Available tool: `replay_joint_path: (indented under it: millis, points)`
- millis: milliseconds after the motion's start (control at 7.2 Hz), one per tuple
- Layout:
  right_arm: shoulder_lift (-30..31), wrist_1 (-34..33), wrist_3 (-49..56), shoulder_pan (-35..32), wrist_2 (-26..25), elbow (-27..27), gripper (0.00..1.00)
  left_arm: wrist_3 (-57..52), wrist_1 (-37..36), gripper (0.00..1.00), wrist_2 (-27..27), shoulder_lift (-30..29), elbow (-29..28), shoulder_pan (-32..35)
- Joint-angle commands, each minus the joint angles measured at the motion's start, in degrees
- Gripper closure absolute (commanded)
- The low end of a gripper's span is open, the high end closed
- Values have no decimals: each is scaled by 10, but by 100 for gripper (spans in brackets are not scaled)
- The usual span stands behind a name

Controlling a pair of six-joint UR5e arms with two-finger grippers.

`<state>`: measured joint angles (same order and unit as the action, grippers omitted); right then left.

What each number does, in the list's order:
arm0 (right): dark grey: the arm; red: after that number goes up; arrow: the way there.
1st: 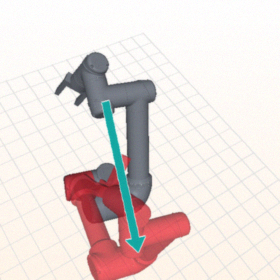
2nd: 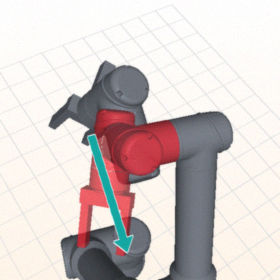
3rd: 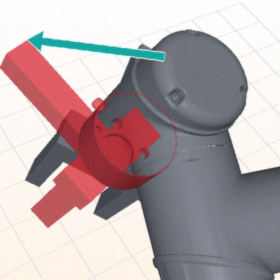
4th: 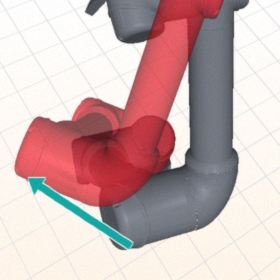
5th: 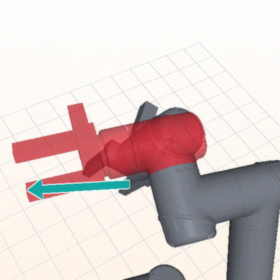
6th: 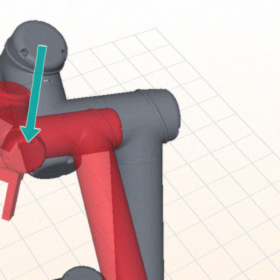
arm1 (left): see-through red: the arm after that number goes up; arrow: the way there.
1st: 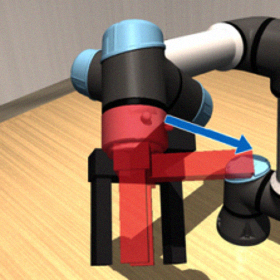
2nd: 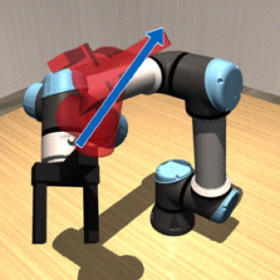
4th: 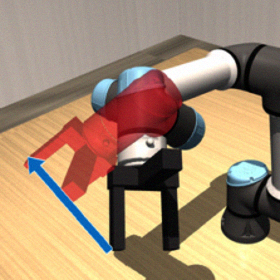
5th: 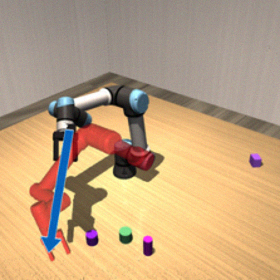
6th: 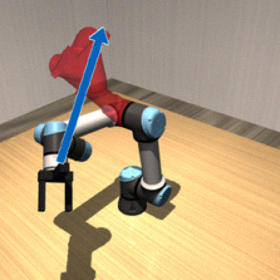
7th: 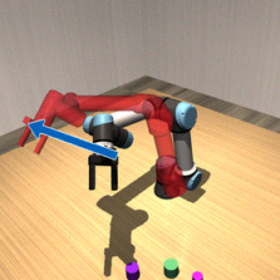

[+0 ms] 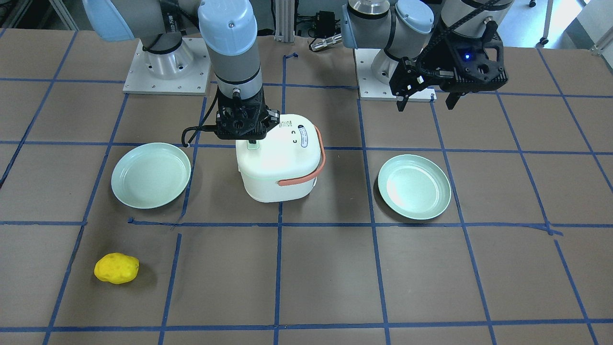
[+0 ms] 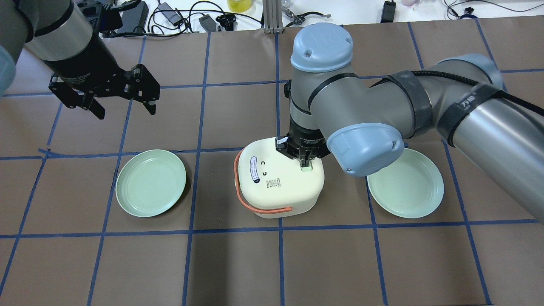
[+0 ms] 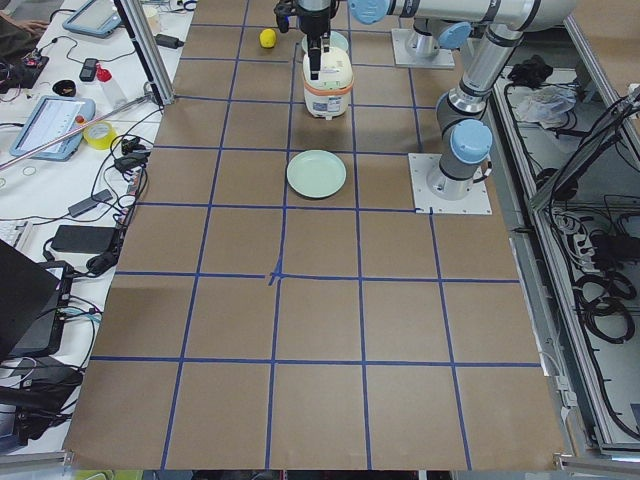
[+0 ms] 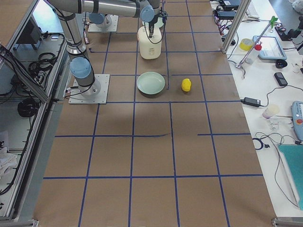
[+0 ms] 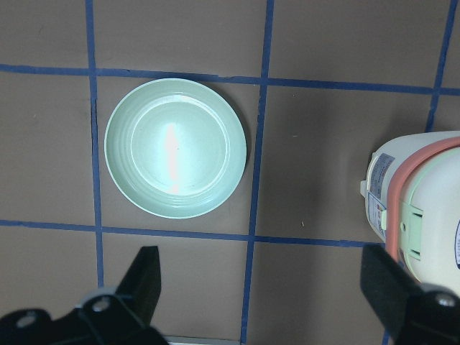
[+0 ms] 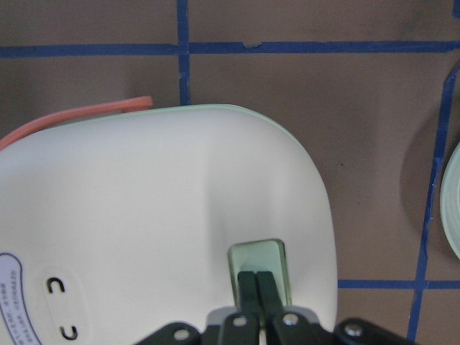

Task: Press rice cooker button

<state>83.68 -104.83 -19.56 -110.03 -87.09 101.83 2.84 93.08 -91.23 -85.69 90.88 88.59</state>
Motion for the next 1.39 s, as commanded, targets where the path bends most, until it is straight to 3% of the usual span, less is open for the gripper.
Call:
replay_joint_path:
  millis: [0, 139, 278, 556, 833, 1250]
  points:
    - [0, 1, 2, 0, -6, -4, 81, 0, 0, 0, 0, 0, 0, 0]
    - [6, 0, -1, 0, -12, -16, 29, 0, 0, 0, 0, 0, 0, 0]
    - [8, 8, 1, 3, -23, -42, 0, 0, 0, 0, 0, 0, 0, 0]
    - [7, 80, 14, 30, -42, -123, 0, 1, 0, 0, 0, 0, 0, 0]
    - [10, 117, 89, 125, -30, -189, 0, 1, 0, 0, 0, 0, 0, 0]
    - [14, 111, 111, 170, -28, -205, 0, 0, 0, 0, 0, 0, 0, 0]
